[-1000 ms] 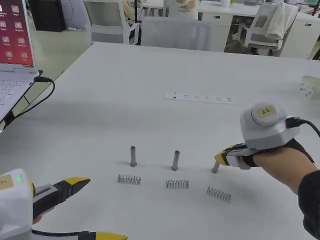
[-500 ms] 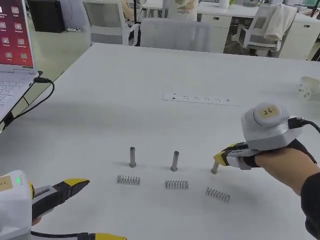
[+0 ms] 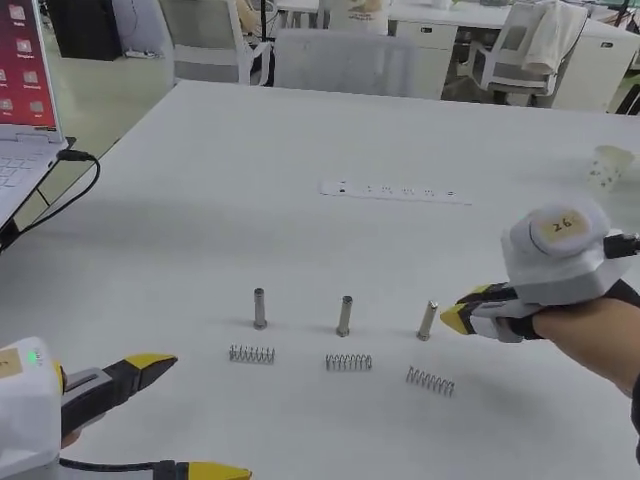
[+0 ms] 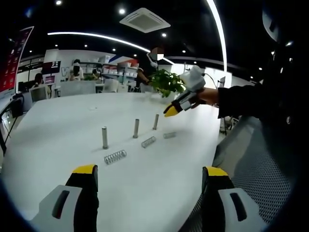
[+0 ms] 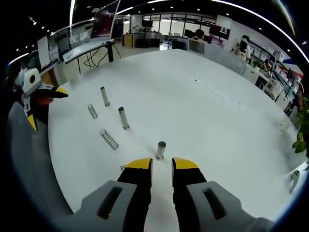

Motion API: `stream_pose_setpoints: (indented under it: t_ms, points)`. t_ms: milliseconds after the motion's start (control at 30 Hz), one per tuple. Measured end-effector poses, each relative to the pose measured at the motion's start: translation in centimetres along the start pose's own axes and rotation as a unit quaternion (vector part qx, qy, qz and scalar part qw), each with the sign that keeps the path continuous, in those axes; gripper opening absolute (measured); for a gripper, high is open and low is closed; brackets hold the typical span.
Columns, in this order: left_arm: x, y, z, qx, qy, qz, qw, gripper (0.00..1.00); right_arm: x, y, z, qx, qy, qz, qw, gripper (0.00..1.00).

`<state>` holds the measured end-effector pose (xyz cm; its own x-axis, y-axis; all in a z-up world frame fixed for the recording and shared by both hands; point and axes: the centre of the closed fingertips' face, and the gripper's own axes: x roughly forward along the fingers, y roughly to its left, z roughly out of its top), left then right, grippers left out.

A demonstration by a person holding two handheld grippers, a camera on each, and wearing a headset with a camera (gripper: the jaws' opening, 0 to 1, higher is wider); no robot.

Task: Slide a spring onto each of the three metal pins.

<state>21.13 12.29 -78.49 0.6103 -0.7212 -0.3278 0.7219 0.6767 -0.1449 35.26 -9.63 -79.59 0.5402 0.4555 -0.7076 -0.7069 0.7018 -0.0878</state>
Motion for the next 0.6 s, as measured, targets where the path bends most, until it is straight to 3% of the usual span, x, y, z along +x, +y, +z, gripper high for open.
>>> stream_pose_setpoints:
  t_ms: [300, 600]
  points:
    - [0.0, -0.1, -0.1, 0.0, 0.0, -0.002, 1.0, 0.85, -0.2, 1.1, -1.8, -0.01, 0.02, 0.017, 0.9996, 0.14]
    - [0.1, -0.3, -0.2, 0.0, 0.001, -0.004, 1.0, 0.85, 0.0, 3.6, -2.4, -0.04, 0.039, 0.051, 0.9971, 0.13]
